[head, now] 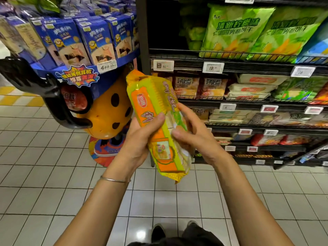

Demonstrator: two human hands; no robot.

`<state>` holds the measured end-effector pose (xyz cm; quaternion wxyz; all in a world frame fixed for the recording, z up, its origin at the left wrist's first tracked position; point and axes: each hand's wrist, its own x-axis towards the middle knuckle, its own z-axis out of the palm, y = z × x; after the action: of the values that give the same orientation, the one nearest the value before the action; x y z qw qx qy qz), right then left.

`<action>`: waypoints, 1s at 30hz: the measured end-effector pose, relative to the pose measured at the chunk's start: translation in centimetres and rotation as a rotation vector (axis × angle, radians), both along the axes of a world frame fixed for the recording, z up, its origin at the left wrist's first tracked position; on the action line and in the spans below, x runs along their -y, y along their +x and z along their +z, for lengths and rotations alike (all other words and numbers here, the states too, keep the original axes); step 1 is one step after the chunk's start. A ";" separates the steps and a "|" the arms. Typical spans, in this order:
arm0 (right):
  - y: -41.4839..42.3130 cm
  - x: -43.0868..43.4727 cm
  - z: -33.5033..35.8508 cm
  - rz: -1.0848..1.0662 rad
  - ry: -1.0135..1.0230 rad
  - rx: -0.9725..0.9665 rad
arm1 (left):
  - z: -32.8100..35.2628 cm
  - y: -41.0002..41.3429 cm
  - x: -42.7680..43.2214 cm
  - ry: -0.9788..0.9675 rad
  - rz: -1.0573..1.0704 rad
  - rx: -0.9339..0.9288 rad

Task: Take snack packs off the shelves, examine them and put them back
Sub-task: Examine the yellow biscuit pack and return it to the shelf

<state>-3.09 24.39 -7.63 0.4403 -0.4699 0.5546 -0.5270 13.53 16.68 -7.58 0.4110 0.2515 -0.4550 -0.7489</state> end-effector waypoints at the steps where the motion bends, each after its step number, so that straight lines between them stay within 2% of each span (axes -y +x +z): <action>1: -0.3 0.1 -0.2 -0.009 -0.011 0.027 | -0.1 0.2 0.1 0.041 0.028 -0.035; 7: -2.5 0.3 -2.4 -0.174 0.168 0.270 | -0.2 1.4 1.0 0.323 -0.067 -0.269; 9: -2.7 -0.2 -3.3 -0.082 0.227 0.482 | -0.1 1.6 0.9 0.360 -0.053 -0.325; 12: -2.0 -1.0 -4.2 -0.035 0.203 0.901 | -0.2 1.2 0.8 0.353 0.005 -0.356; 15: 0.0 -0.9 -4.2 0.030 0.127 1.117 | 0.0 0.4 0.5 0.331 0.080 -0.347; 18: 2.2 -0.2 -3.4 -0.003 0.106 1.178 | -0.2 0.1 0.4 0.311 0.153 -0.333; 21: 3.3 0.2 -3.5 -0.098 0.177 1.222 | -0.5 0.3 0.4 0.250 0.178 -0.326; 23: 3.8 0.2 -3.6 -0.079 0.233 1.192 | -0.8 1.0 0.6 0.172 0.186 -0.279; 25: 3.7 0.4 -3.6 -0.041 0.226 1.136 | -1.0 2.6 1.0 0.028 0.103 -0.135; 27: 3.0 0.4 -3.7 -0.038 0.146 1.127 | -0.7 4.9 2.0 -0.116 -0.069 -0.076; 30: 1.2 -0.1 -3.8 -0.069 0.057 1.061 | 0.9 8.9 4.5 0.040 -0.317 -0.232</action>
<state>-1.90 24.53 -11.41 0.6554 -0.1083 0.2848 -0.6911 22.43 12.21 -6.73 0.3325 0.0969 -0.4237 -0.8370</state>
